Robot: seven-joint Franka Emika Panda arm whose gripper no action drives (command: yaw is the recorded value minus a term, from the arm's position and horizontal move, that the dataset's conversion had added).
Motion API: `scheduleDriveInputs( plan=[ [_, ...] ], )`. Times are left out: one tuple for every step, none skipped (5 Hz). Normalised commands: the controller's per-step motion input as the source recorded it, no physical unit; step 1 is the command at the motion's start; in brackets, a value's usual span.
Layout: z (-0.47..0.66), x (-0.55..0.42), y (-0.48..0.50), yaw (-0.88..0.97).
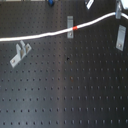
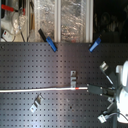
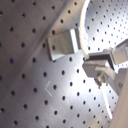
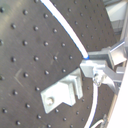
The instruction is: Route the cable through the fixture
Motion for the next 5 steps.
scheduleDriveInputs(
  plan=[
    [0.12, -0.055, 0.081, 0.00],
    [0.00, -0.066, 0.003, 0.00],
    [0.00, -0.066, 0.003, 0.00],
    [0.24, 0.004, 0.110, -0.16],
    [0.39, -0.126, 0.223, -0.30]
  ],
)
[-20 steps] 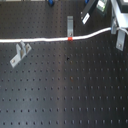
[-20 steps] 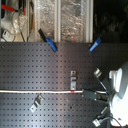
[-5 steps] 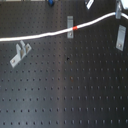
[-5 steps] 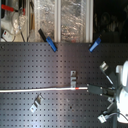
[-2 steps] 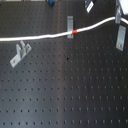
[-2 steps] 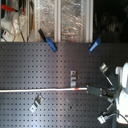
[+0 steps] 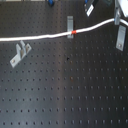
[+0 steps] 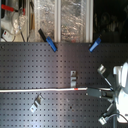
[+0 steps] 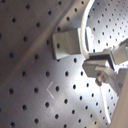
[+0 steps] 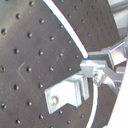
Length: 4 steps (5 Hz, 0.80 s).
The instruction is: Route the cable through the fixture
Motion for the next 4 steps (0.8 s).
scheduleDriveInputs(
  plan=[
    [0.33, -0.166, 0.381, -0.23],
    [0.07, -0.039, 0.377, 0.00],
    [0.01, 0.151, 0.223, 0.03],
    [0.31, -0.007, 0.209, 0.00]
  ],
)
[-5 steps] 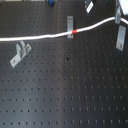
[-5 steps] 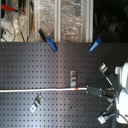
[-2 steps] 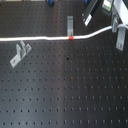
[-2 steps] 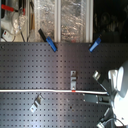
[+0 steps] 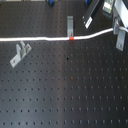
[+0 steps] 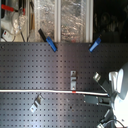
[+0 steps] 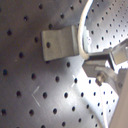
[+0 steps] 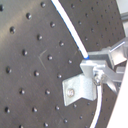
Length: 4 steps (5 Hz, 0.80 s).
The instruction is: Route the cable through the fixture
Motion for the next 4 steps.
scheduleDriveInputs(
  plan=[
    [0.50, -0.035, 0.268, -0.05],
    [0.22, -0.031, 0.259, 0.00],
    [-0.01, -0.072, 0.276, 0.00],
    [-0.01, -0.198, 0.287, 0.00]
  ],
)
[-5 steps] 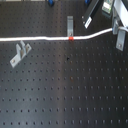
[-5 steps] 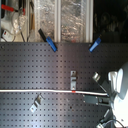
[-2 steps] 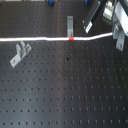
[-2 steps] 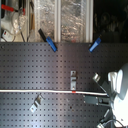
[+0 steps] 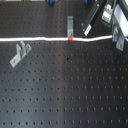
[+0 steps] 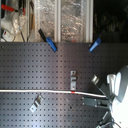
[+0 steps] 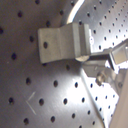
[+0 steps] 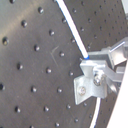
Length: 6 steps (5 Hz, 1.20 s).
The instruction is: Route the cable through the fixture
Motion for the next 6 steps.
scheduleDriveInputs(
  plan=[
    [-0.01, -0.202, 0.276, 0.00],
    [0.00, 0.002, -0.017, 0.00],
    [-0.06, -0.266, -0.162, 0.10],
    [-0.12, -0.468, -0.216, 0.25],
    [0.00, -0.023, -0.001, 0.00],
    [0.00, -0.011, 0.000, 0.00]
  ],
)
